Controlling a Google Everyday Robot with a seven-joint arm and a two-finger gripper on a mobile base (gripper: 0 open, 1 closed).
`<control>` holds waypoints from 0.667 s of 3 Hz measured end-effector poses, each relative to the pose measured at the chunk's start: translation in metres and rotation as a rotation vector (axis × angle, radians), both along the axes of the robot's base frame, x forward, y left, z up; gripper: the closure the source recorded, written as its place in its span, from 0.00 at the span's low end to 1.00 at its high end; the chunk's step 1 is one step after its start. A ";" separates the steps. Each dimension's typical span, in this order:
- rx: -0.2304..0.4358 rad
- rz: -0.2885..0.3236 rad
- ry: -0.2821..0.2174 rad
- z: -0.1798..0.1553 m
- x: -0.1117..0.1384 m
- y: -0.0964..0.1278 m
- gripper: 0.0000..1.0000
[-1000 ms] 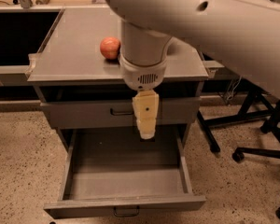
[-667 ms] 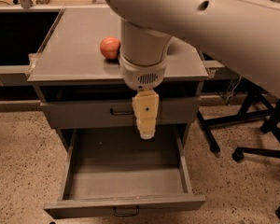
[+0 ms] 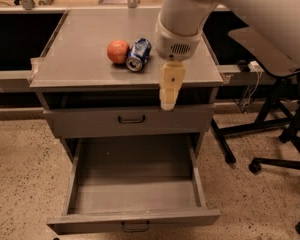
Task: Place apple into middle drawer
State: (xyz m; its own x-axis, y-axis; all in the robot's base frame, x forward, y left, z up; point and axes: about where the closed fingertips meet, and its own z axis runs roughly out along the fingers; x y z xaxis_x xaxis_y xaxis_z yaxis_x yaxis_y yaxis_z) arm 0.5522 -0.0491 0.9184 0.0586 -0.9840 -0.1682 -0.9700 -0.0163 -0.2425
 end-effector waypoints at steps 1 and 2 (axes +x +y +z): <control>0.057 -0.062 -0.053 0.023 0.054 -0.018 0.00; 0.113 -0.151 -0.036 0.019 0.133 -0.002 0.00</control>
Offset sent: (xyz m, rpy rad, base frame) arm 0.1963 0.0234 0.0186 0.1536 0.0324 -0.2346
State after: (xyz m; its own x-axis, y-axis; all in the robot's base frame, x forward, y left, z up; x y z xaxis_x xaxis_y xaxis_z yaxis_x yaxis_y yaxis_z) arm 0.6852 -0.0516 0.9373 -0.0802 -0.9570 -0.2788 -0.9500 0.1581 -0.2692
